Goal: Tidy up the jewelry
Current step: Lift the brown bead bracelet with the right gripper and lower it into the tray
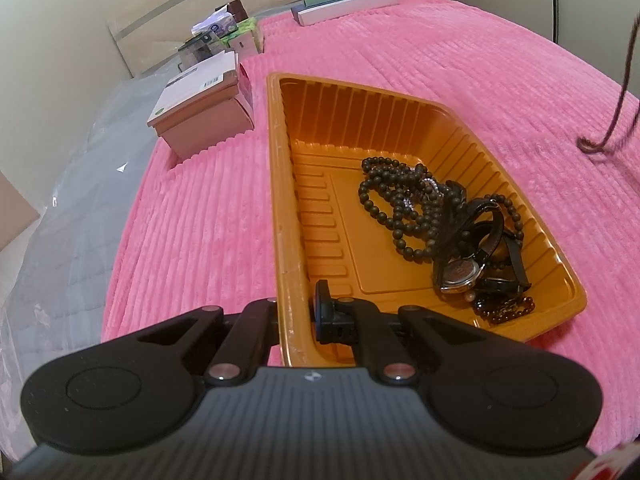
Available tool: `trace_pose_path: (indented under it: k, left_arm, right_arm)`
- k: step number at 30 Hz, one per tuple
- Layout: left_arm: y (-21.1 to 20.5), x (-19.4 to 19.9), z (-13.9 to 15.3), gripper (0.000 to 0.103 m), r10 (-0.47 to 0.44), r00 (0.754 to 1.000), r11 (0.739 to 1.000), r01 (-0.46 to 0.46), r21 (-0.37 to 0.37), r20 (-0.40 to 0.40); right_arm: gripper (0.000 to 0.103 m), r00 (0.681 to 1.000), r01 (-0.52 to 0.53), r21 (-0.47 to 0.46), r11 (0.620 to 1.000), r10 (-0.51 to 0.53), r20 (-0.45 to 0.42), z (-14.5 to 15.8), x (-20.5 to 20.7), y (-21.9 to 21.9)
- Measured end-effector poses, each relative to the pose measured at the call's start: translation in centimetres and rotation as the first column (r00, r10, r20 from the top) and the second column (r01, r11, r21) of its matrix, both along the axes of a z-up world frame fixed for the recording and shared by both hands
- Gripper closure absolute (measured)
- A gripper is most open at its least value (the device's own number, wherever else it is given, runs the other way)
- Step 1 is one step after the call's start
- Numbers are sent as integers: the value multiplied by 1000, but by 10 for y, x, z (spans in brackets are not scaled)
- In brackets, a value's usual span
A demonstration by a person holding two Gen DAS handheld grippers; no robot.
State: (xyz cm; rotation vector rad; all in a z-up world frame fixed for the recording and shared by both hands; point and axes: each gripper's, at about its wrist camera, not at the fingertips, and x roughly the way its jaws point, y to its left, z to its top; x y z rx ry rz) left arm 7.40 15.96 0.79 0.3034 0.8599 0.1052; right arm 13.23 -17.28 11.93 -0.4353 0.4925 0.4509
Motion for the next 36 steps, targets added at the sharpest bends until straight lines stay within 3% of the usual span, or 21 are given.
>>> trace_pose_path:
  k: [7,14,24,32,36]
  left_arm:
    - [1,1,2,99,-7,1000,1000,7,-1,0]
    - [2,0,2,99,-9,1000,1000,9,0,-1]
    - [0,1,1,99,-11,1000,1000,11,0,-1]
    - [0,1,1,99,-12,1000,1000,12,-8,2]
    - [1,1,1,99,-13,1000,1000,13,-15,2]
  right_arm:
    - [96,996,-43,-32,999,45,73,43,3,6]
    - [96,981,-163,-35,986,166,98,66,-4,40]
    - [96,909,-401,-60,914,405,92,82,-16,126]
    - [96,830,-546,-120,829,555,56,70,-11,206]
    - [96,818,-563,-178,807,575,23,45,-2,234]
